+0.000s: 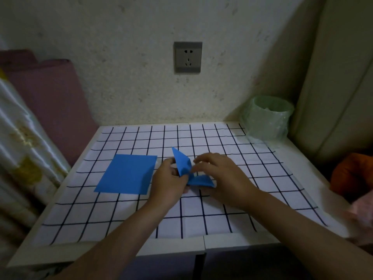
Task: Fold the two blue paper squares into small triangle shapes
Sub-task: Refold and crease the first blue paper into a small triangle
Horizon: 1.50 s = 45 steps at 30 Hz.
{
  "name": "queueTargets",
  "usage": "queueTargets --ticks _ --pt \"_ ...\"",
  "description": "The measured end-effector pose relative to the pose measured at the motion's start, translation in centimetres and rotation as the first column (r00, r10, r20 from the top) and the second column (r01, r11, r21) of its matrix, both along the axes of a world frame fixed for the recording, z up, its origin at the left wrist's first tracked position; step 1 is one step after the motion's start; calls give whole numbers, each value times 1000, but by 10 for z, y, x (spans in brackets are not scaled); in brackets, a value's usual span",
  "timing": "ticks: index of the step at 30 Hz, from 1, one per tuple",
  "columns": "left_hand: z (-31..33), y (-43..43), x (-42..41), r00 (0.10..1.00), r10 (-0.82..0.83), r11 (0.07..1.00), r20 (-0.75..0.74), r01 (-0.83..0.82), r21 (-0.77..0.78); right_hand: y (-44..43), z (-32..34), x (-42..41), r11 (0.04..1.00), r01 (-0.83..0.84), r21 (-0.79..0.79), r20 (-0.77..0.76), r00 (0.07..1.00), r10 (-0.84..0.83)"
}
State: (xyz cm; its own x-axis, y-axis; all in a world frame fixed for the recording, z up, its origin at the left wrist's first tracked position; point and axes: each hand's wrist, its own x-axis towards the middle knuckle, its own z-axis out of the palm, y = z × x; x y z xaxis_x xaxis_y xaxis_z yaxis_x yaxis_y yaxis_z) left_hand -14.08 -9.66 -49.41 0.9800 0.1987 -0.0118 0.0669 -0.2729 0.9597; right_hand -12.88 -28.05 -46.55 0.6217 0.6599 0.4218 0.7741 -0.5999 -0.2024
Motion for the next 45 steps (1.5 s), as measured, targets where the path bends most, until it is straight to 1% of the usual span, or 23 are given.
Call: queueTargets --ticks 1,3,5,6,7,8,9,10,11,12,13,14,15,16,17,19,21,26,29,34,38,40,45 --pt "0 0 0 1000 14 998 9 -15 69 0 -1 1 999 -36 -4 35 999 36" --pt "-1 2 -2 997 56 970 48 -66 234 -1 -2 3 995 -94 -22 16 995 94" --pt "-3 7 -4 988 73 932 135 -116 343 -5 -4 4 994 -111 -23 -8 994 111" --pt "-4 10 -5 977 73 897 198 -151 416 -7 -5 4 993 -112 -28 -16 994 112" --pt "-3 13 -6 964 53 839 262 -185 511 -9 -6 4 993 -111 -37 -20 994 110" --pt "-2 16 -7 946 -1 772 325 -206 601 -10 -6 4 993 -112 -44 -24 994 111" --pt "1 19 -8 919 -100 719 382 -199 666 -11 -7 3 992 -113 -50 -34 993 111" --pt "4 22 -8 883 -232 683 408 -151 715 -12 -7 2 991 -117 -59 -44 992 115" --pt "5 25 -8 840 -376 643 392 -68 763 -13 -7 1 990 -126 -68 -47 991 123" --pt "5 28 -8 790 -510 587 341 30 809 -14 -9 0 987 -139 -78 -42 990 136" --pt "5 30 -8 749 -609 524 260 134 841 -15 -10 -1 985 -151 -89 -39 988 148" --pt "3 31 -9 726 -665 473 176 227 851 -16 -11 -1 983 -158 -98 -39 987 155" --pt "1 32 -10 721 -684 446 110 295 845 -17 -12 -1 981 -161 -104 -37 987 158" --pt "-2 34 -11 724 -684 443 85 320 837 -19 -13 -1 981 -165 -104 -32 986 162" --pt "-4 35 -13 731 -676 457 94 316 832 -21 -15 -1 981 -168 -100 -31 986 166" --pt "-4 38 -18 728 -671 483 140 286 827 -24 -18 -1 983 -167 -78 -54 985 163" --pt "-3 40 -21 710 -685 484 165 274 831 -24 -19 -1 990 -141 -26 -105 985 138" --pt "-2 41 -26 735 -647 570 202 291 768 -23 -15 0 996 -6 94 -306 951 34" --pt "-2 40 -29 716 -663 580 216 310 754 -24 -13 5 981 132 141 -454 890 -55" --pt "-1 35 -34 688 -690 564 224 317 762 -25 -7 14 975 190 118 -589 804 -85" --pt "-2 36 -34 683 -696 562 221 327 760 -32 -2 15 991 112 69 -612 789 -46" --pt "-3 36 -33 685 -694 567 224 326 757 -33 -1 16 993 101 55 -613 788 -46" --pt "-5 34 -32 678 -697 562 232 317 764 -27 -4 18 967 246 69 -678 722 -136"
